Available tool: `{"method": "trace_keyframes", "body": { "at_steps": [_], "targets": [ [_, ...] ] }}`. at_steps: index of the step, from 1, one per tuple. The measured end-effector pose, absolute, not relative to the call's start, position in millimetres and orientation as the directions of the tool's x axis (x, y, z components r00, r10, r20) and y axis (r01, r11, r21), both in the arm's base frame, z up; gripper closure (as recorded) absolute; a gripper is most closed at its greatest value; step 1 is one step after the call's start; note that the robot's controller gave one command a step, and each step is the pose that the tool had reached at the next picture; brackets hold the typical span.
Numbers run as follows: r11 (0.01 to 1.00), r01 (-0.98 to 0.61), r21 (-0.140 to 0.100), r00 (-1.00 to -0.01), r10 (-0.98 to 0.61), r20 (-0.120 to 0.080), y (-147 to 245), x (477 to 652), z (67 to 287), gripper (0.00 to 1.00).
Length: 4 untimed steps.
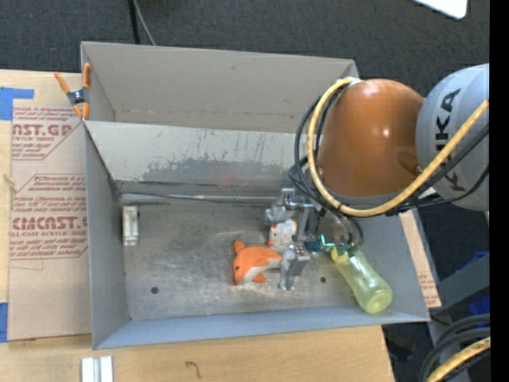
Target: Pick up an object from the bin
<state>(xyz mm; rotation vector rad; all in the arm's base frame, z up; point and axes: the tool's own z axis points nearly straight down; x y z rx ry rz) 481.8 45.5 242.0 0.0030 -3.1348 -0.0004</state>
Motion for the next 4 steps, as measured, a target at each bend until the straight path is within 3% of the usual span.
{"method": "trace_keyframes", "body": {
  "at_steps": [1, 2, 3, 4],
  "targets": [
    [1.000, -0.001, 0.001, -1.000, -0.001, -0.001, 45, 483.3, 246, 0.00],
    [0.999, -0.054, 0.000, -0.998, -0.054, -0.008, 46, 484.1, 203, 0.00],
    [0.997, -0.072, 0.004, -0.997, -0.072, -0.016, 19, 521.1, 77, 1.00],
    [0.997, -0.072, 0.004, -0.997, -0.072, -0.016, 19, 521.1, 77, 1.00]
  ]
}}
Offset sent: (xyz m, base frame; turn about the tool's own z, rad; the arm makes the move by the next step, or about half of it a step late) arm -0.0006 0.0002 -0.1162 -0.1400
